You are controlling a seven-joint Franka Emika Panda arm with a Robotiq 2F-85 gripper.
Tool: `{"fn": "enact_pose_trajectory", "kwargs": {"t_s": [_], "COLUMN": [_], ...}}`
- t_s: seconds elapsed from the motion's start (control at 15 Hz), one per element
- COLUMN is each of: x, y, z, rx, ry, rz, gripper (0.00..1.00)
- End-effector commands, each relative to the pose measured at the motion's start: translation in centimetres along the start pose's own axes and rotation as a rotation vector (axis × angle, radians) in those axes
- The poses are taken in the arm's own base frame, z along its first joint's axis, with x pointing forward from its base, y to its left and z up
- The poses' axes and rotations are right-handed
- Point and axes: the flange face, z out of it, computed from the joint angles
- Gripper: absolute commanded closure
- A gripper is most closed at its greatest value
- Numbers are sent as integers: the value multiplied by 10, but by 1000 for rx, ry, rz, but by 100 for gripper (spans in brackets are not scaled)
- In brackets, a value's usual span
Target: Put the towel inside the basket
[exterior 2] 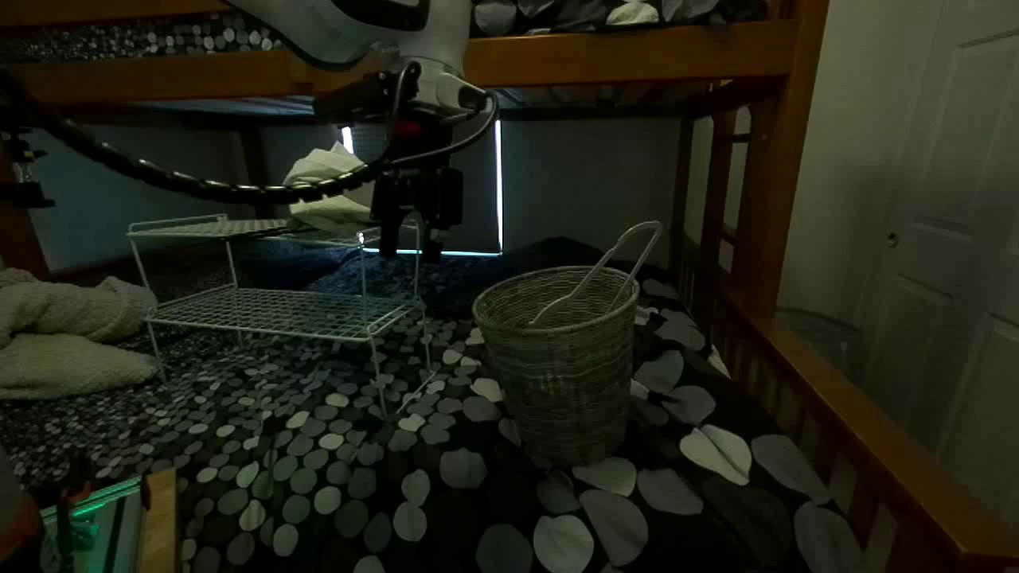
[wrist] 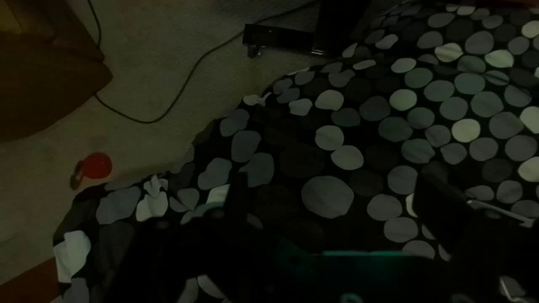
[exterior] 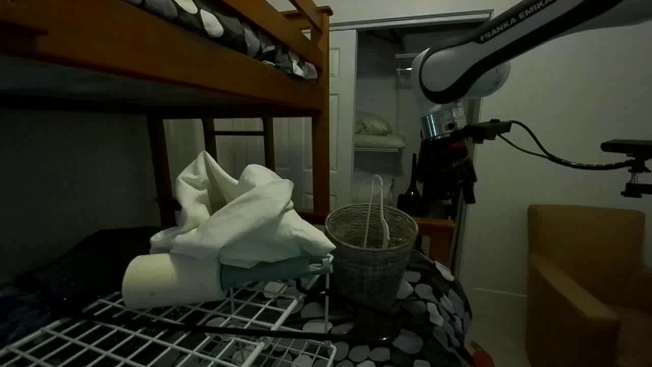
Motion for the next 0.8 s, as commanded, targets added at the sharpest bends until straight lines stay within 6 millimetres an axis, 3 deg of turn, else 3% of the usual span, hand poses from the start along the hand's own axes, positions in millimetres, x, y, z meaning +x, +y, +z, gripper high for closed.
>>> {"fn": "enact_pose_trajectory", "kwargs": {"t_s": [0.0, 0.27, 0.4, 0.73], "x": [0, 0, 21, 76], "y": [0, 0, -35, -161], "z": [0, 0, -18, -66], "rx": [0, 0, -83, -154], "ry": [-1, -1, 70, 199], "rz": [0, 0, -140, -395], "gripper": [0, 0, 0, 0]}}
